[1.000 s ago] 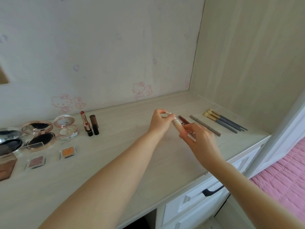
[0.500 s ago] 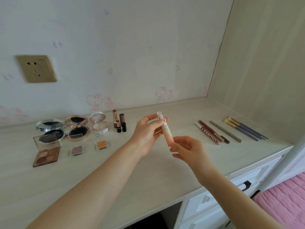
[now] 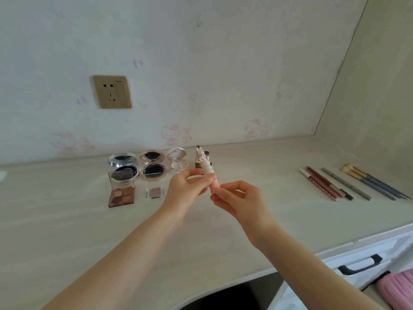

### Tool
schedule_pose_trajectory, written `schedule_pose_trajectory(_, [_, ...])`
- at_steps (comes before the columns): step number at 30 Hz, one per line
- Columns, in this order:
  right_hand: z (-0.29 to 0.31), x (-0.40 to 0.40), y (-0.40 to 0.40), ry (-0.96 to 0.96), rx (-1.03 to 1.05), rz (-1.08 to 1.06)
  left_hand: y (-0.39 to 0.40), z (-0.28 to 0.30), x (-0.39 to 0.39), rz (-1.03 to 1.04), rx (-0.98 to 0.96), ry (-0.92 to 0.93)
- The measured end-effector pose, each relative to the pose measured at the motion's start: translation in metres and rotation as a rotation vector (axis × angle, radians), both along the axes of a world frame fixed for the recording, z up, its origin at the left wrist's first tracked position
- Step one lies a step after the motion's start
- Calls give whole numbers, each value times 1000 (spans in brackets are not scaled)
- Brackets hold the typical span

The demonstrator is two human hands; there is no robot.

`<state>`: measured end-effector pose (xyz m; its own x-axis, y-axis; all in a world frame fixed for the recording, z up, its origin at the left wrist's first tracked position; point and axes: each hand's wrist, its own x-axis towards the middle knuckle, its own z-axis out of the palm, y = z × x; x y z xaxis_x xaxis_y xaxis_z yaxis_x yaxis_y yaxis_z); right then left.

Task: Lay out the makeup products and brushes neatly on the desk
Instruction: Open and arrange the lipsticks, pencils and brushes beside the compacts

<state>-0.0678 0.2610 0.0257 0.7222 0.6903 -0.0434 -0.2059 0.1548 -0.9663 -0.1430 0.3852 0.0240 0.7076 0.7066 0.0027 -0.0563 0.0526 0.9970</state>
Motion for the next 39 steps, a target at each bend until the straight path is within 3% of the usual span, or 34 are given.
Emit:
schedule_pose_trajectory(7, [-4,-29,29,-201,-191,119,20,0,-52,67,96,-60])
schedule_pose_trajectory(12, [-5,-35,42,-262,-226,123,33,-5,-80,117,236,-1])
schedule_pose_trajectory(24, [-31,-53,59,-163,-128,151,24,-38,-102,224,728,58])
schedule_pose_trajectory(39, [-33,-25,47,-364,-5,441,36,-36,-106,53,390,101])
